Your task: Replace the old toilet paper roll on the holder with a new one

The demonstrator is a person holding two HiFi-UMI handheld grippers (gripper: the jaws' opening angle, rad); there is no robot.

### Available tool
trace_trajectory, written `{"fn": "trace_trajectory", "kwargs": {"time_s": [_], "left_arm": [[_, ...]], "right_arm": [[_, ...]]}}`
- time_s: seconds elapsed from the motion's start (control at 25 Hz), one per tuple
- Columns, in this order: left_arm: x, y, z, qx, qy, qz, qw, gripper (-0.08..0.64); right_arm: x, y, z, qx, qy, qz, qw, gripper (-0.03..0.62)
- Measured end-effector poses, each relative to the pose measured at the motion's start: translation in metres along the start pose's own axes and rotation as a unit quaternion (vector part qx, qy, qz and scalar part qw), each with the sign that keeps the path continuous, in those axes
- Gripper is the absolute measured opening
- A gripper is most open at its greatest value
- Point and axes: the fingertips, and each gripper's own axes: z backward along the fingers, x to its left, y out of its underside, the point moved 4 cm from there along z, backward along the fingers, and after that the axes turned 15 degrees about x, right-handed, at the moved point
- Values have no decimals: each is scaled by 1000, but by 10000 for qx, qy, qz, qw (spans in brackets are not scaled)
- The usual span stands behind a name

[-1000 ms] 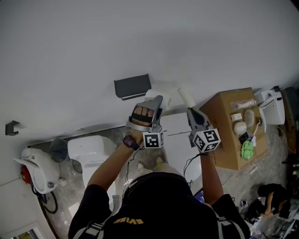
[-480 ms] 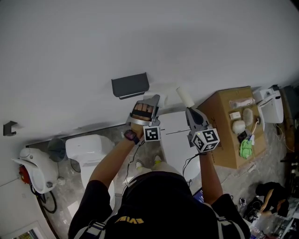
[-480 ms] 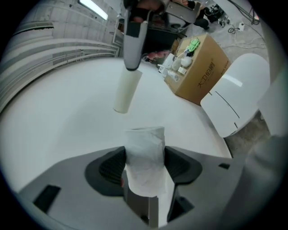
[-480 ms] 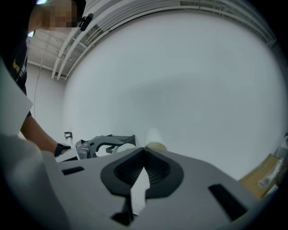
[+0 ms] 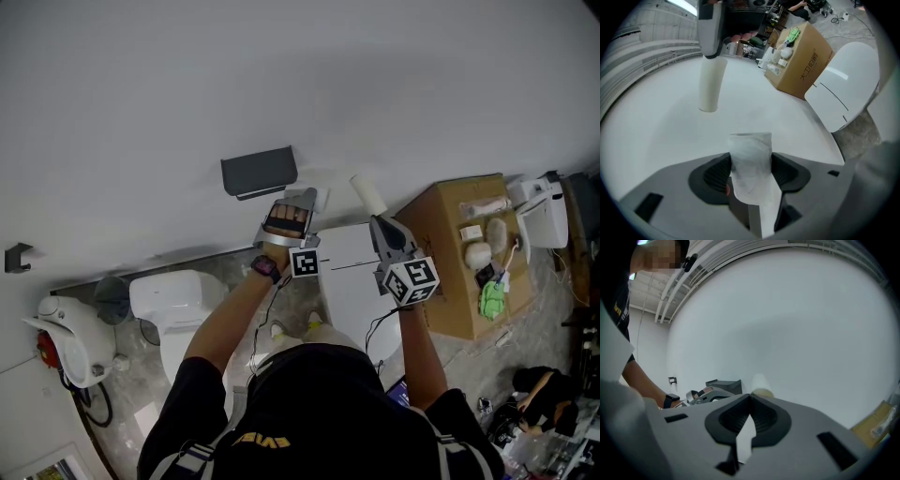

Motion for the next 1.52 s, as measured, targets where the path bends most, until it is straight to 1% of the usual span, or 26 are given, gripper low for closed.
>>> {"fn": "trace_trajectory", "kwargs": {"time_s": [0.16, 0.32, 0.52, 0.72, 1.0, 1.32, 1.52], "left_arm": [[5, 5, -12, 281, 7, 3, 9996, 278], [4, 13, -16, 353, 97, 21, 9993, 278], [-1, 27, -20, 593, 148, 26, 9981, 278], [-2, 29, -20, 582, 100, 66, 9982, 276], [-1, 38, -24, 895, 46, -127, 9959, 276], [-4, 44, -23, 989, 33, -140, 9950, 276], [-8, 61, -25, 1243, 51, -165, 9921, 275]], "right_arm": [[2, 0, -2, 4, -58, 18, 10000, -3], [1, -1, -4, 11, -93, 26, 10000, -3], [4, -3, -8, 17, -156, 54, 9999, -3], [8, -4, -12, 17, -216, 79, 9997, -3], [9, -2, -12, 35, -221, 69, 9997, -3], [14, -2, -13, 41, -270, 88, 9996, -3], [15, -2, -14, 45, -295, 100, 9995, -3]]}}
